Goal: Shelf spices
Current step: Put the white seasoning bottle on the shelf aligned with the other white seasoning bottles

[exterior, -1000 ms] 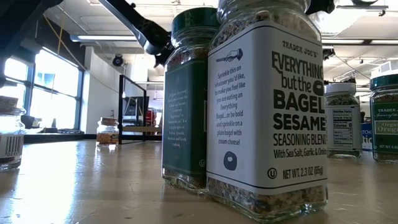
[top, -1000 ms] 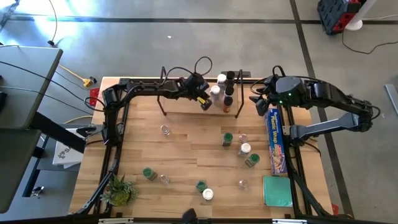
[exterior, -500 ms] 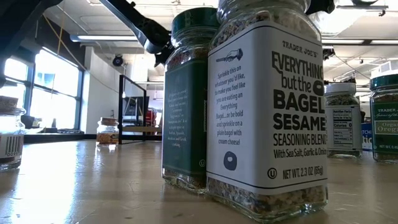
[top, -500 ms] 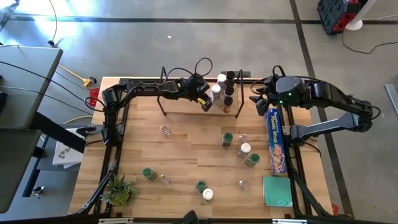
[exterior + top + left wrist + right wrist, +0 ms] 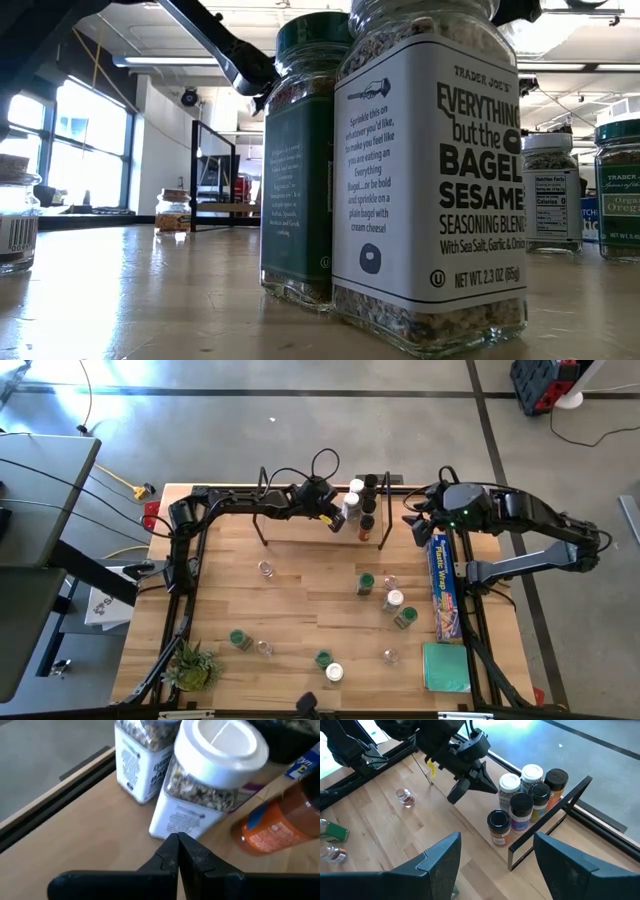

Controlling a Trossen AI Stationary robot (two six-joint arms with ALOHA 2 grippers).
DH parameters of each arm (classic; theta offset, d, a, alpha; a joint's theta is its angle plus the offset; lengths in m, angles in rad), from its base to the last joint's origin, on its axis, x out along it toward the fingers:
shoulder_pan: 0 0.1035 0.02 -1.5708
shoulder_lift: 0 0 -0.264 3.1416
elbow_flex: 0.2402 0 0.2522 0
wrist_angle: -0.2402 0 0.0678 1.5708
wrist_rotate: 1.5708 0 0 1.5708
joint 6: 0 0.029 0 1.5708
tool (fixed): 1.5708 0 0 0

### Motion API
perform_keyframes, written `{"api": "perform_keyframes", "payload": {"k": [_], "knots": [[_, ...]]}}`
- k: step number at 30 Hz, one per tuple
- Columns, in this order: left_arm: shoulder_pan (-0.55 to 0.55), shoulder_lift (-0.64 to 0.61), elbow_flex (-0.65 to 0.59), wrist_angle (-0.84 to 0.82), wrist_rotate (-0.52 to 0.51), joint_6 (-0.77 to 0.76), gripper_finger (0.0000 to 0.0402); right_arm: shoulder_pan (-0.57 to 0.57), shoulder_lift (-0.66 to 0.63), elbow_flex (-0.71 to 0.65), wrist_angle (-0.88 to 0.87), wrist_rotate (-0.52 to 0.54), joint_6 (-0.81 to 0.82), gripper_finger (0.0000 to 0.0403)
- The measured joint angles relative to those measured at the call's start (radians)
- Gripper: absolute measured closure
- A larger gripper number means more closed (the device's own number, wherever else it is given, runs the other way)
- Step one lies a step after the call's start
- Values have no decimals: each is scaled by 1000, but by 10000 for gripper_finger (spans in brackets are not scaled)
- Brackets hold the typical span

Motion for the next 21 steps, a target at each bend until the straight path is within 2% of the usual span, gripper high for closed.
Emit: {"api": "perform_keyframes", "payload": {"k": [13, 21], "knots": [[4, 23, 0, 159, -10, -10, 401, 0, 0, 0, -11, -9, 25, 160], [21, 32, 0, 169, -32, -11, 401, 0, 0, 0, -12, -23, 46, 160]]}}
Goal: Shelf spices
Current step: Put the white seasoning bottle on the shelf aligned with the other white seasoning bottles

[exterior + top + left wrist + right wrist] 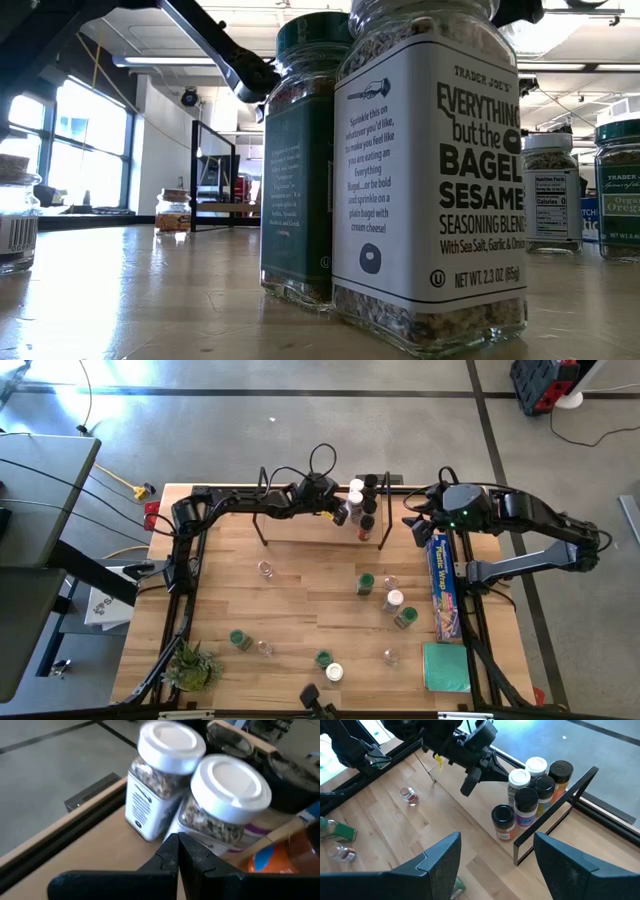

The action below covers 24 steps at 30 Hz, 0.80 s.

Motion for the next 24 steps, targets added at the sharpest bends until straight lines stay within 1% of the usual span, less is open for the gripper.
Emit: {"api": "perform_keyframes", "payload": {"k": [3, 5, 9, 12, 14, 16, 18, 20, 24], "knots": [[6, 0, 0, -8, 2, 0, 401, 0, 0, 0, 0, 0, 0, 160], [6, -14, 0, -42, 6, 5, 401, 0, 0, 0, 0, 0, 0, 160], [-13, -79, 0, -97, -26, 82, 401, 0, 0, 0, -1, 0, 0, 160], [-31, -120, 3, -82, -24, 160, 399, 0, 0, 0, 0, 8, -1, 160], [-38, -131, 21, -101, -4, 197, 387, 0, 0, 0, -1, 28, -4, 160], [-38, -132, 42, -112, 18, 231, 364, 0, 0, 0, 0, 36, -18, 160], [-37, -132, 57, -115, 27, 267, 329, -1, 1, 0, 0, 39, -32, 160], [-36, -132, 64, -113, 28, 294, 287, -1, 1, 0, 0, 40, -46, 160], [-30, -132, 64, -101, 29, 287, 189, -1, 1, 0, 0, 42, -53, 160]]}}
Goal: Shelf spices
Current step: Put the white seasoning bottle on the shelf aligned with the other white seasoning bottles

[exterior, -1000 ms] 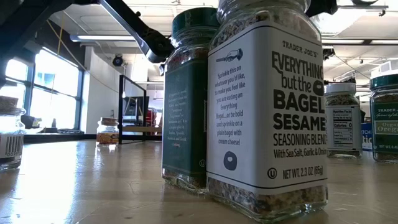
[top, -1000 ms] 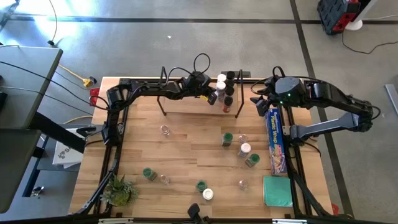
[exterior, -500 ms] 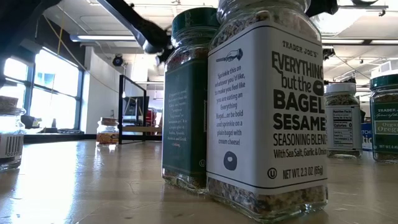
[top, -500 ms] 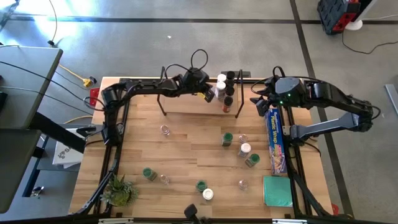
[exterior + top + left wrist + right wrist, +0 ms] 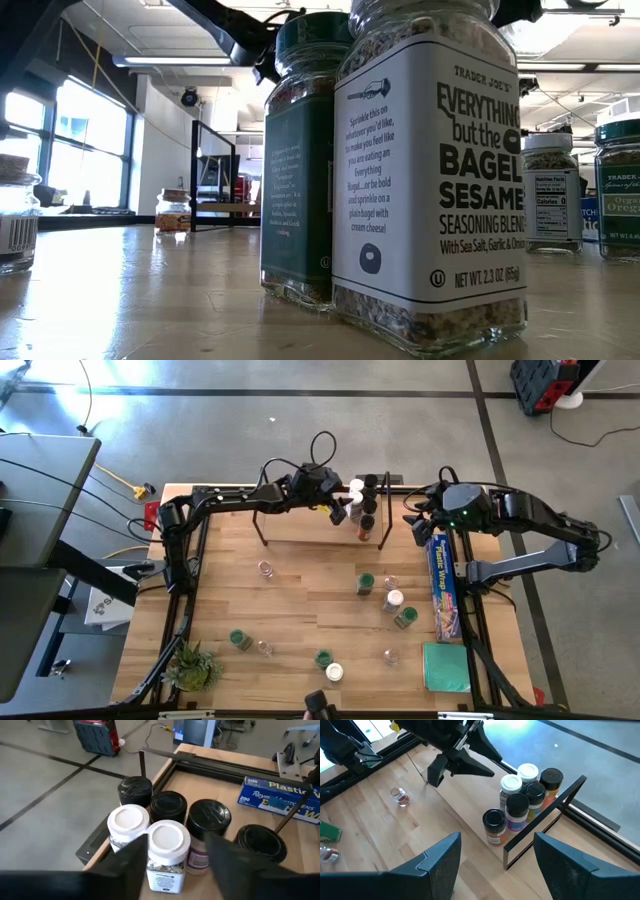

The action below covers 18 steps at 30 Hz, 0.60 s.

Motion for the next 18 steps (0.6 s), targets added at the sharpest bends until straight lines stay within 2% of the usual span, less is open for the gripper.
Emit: {"api": "perform_keyframes", "payload": {"k": [3, 6, 13, 18], "knots": [[2, 7, 0, 31, -3, -25, 126, 0, 0, 0, 0, 0, -4, 160], [-4, 29, 1, 58, -61, -58, 94, 0, 0, 0, 0, 0, -5, 160], [-28, 70, 1, 96, -156, -71, 98, 0, 0, 0, -1, -8, -4, 160], [-28, 96, 0, 112, -156, -70, 105, 0, 0, 0, -1, -10, -4, 160]]}}
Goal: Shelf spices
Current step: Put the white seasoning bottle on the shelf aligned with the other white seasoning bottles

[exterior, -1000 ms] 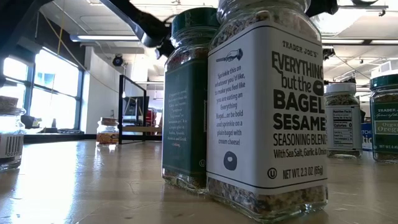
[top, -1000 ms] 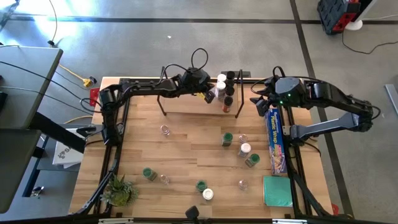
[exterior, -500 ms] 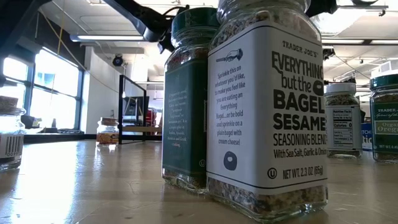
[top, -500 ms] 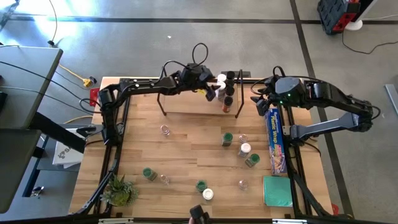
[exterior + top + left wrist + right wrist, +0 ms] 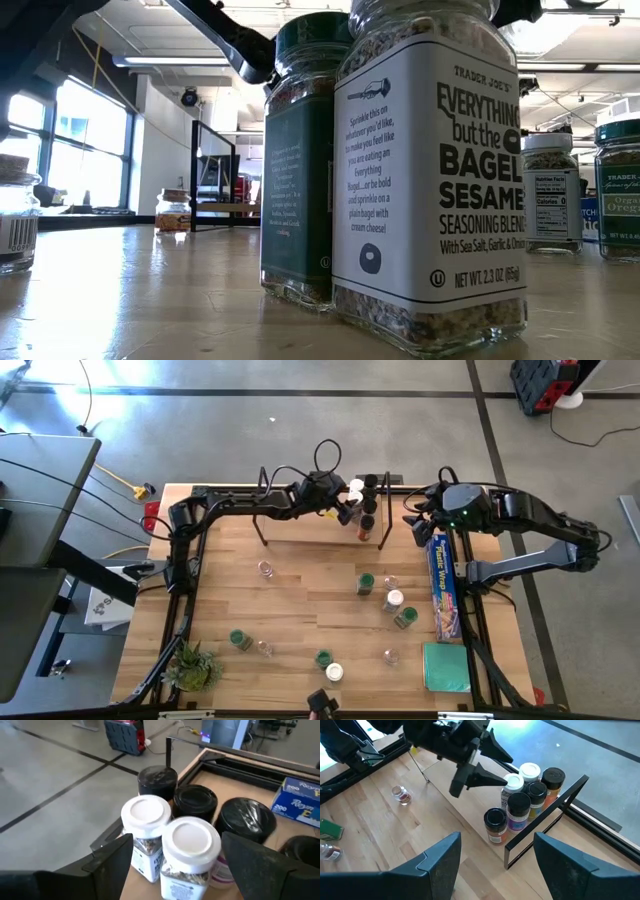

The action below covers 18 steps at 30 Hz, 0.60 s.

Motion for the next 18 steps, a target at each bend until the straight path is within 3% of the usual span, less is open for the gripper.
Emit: {"api": "perform_keyframes", "payload": {"k": [18], "knots": [[0, 53, 1, 52, 54, 36, 106, 0, 0, 0, -3, -14, 11, 160]]}}
